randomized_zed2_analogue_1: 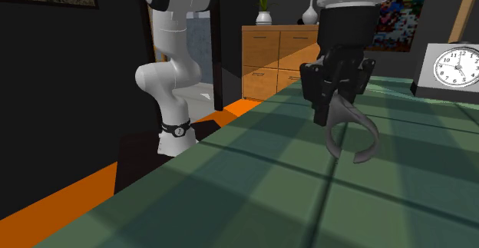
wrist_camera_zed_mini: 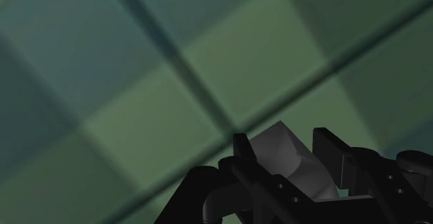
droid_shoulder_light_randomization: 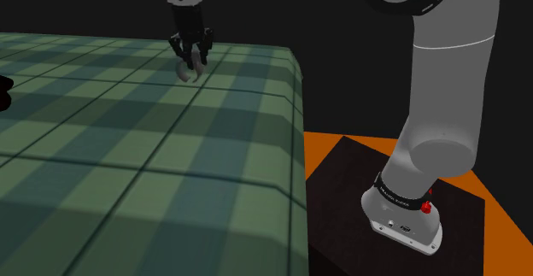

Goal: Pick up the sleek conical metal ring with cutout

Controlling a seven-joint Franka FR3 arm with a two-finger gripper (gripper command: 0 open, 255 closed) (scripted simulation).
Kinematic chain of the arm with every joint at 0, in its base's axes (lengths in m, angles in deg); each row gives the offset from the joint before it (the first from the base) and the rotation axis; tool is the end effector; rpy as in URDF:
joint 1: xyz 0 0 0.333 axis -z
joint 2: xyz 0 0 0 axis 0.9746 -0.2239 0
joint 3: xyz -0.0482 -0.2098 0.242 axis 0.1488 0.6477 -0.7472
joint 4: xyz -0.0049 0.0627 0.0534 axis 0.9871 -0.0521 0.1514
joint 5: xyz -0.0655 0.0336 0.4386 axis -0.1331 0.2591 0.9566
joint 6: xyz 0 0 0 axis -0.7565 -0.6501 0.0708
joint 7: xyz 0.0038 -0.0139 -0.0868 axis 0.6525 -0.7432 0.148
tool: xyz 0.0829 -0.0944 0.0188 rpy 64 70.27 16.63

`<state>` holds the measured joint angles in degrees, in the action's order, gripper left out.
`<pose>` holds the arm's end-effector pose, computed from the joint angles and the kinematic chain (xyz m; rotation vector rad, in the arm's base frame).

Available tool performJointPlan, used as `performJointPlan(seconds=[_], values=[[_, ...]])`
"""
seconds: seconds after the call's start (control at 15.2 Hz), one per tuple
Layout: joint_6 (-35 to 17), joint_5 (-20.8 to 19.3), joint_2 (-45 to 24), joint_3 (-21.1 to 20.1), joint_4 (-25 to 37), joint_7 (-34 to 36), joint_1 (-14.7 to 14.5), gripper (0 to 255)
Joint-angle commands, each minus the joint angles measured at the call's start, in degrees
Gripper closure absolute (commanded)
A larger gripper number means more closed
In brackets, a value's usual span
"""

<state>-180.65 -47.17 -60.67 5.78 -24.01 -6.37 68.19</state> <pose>0.6913 0.1854 0.5041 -3.1297 -0.0142 -0.0011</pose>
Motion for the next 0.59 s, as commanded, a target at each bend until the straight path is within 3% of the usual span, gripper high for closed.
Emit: performJointPlan(seconds=[0.0, 0.53], values=[[1.7, 0.0, -0.2, 0.0, 2.0, 0.1, -0.1, 255], [7.0, -0.2, -1.3, -0.1, 8.3, 0.2, -0.4, 255]])
